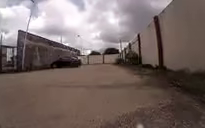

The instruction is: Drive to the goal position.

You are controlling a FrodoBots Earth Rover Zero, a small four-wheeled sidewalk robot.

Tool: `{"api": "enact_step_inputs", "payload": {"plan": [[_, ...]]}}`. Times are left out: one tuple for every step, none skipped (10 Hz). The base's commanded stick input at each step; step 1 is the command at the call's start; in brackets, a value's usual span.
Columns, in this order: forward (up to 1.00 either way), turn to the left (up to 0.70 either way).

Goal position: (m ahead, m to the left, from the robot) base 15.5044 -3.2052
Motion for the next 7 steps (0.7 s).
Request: {"api": "enact_step_inputs", "payload": {"plan": [[0.5,-0.01],[0.5,-0.01],[0.5,-0.01],[0.5,-0.01],[0.5,-0.01],[0.5,-0.01],[0.5,-0.01]]}}
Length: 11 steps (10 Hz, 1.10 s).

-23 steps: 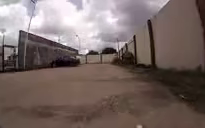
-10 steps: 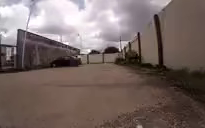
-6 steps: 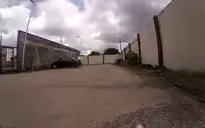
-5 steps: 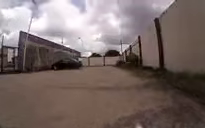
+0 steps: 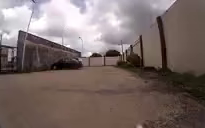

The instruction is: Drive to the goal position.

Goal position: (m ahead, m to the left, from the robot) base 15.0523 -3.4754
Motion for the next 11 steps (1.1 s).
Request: {"api": "enact_step_inputs", "payload": {"plan": [[0.5,-0.01],[0.5,-0.01],[0.5,-0.01],[0.5,-0.01],[0.5,-0.01],[0.5,-0.01],[0.5,-0.01],[0.5,-0.01],[0.5,-0.01],[0.5,-0.01],[0.5,-0.01]]}}
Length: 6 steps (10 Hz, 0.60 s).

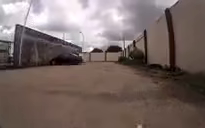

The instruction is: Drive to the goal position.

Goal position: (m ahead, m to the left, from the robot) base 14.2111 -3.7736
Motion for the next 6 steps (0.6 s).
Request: {"api": "enact_step_inputs", "payload": {"plan": [[0.5,-0.01],[0.5,-0.01],[0.5,-0.01],[0.5,-0.01],[0.5,-0.01],[0.5,-0.01]]}}
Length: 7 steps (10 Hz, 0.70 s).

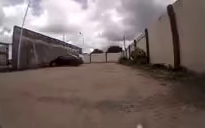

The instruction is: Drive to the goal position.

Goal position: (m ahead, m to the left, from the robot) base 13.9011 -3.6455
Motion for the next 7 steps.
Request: {"api": "enact_step_inputs", "payload": {"plan": [[0.5,-0.01],[0.5,-0.01],[0.5,-0.01],[0.5,-0.01],[0.5,-0.01],[0.5,-0.01],[0.5,-0.07]]}}
